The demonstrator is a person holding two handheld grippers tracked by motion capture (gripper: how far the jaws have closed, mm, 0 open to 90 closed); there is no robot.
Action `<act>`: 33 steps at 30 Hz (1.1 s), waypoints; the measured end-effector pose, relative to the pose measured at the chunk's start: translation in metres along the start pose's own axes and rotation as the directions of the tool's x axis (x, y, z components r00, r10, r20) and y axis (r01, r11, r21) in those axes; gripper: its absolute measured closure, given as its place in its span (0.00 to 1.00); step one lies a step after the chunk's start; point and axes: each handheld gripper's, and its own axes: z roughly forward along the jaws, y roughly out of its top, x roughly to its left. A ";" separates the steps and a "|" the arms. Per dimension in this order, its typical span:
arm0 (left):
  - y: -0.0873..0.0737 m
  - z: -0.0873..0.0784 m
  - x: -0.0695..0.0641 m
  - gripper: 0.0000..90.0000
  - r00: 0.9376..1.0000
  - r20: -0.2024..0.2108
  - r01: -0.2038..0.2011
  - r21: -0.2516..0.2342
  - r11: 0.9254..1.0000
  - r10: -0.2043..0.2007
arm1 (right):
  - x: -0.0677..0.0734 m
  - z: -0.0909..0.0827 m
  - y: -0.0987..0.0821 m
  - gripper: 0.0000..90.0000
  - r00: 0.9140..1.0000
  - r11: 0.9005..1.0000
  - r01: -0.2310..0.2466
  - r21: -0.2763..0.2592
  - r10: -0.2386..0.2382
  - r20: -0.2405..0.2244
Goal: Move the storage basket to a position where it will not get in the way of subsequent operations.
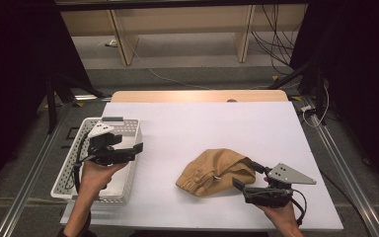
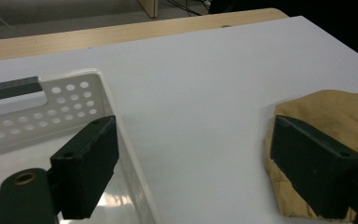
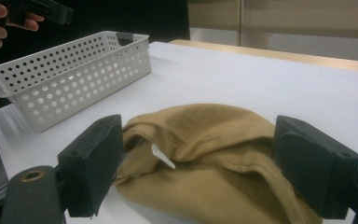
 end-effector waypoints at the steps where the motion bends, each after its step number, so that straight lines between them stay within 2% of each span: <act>1: 0.000 -0.001 0.003 0.17 1.000 -0.011 0.000 0.002 1.000 0.000 | 0.000 0.000 0.000 0.20 1.000 1.000 0.003 0.001 -0.003 0.001; 6: -0.003 -0.007 0.020 0.17 0.998 -0.044 0.039 -0.003 0.999 -0.039 | 0.002 0.000 0.000 0.20 1.000 1.000 0.006 0.001 -0.006 0.004; 15: -0.008 -0.016 0.044 0.17 0.991 -0.095 0.092 -0.008 0.996 -0.093 | 0.001 0.001 0.000 0.20 1.000 1.000 0.005 0.000 -0.005 0.003; 27: -0.016 -0.021 0.059 0.17 0.982 -0.159 0.103 0.021 0.994 -0.098 | 0.002 0.000 0.000 0.20 1.000 1.000 0.009 0.004 -0.009 0.007; 33: -0.018 -0.029 0.071 0.18 0.975 -0.183 0.131 0.010 0.991 -0.127 | 0.002 0.000 0.000 0.20 1.000 1.000 0.008 0.002 -0.008 0.006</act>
